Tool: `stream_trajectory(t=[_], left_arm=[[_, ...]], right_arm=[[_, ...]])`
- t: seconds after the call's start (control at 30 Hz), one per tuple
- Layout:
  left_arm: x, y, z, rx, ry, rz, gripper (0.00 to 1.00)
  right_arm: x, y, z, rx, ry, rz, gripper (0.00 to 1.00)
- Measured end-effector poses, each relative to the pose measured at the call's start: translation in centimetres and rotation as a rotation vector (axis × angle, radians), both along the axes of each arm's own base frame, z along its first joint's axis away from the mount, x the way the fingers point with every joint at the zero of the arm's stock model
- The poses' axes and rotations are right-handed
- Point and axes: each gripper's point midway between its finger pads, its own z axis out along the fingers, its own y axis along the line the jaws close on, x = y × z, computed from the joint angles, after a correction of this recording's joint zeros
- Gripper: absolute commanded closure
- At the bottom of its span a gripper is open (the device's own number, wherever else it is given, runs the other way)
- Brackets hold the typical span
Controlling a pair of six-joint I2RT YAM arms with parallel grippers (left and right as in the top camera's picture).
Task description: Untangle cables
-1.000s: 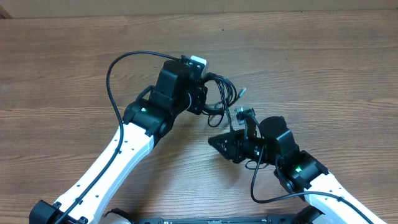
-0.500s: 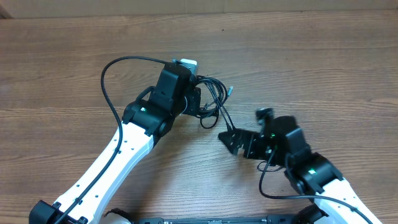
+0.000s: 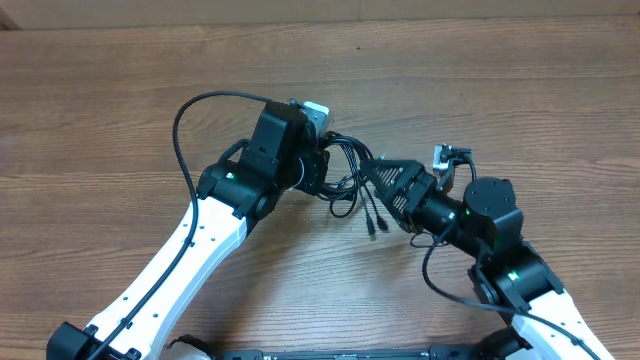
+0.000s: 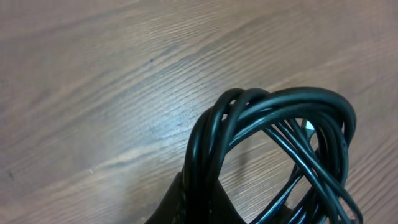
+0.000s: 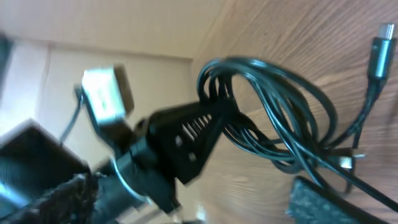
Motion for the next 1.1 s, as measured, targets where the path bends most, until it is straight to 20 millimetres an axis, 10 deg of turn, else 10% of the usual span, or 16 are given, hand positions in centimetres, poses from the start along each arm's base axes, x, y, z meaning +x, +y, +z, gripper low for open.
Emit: stream_trajectory(t=[1.1], left_arm=[[-0.3, -2.2, 1.0, -0.159, 0.057, 0.106, 0.96]], right_arm=[[7.3, -0.5, -3.0, 0.408, 0.382, -0.367, 0.23]])
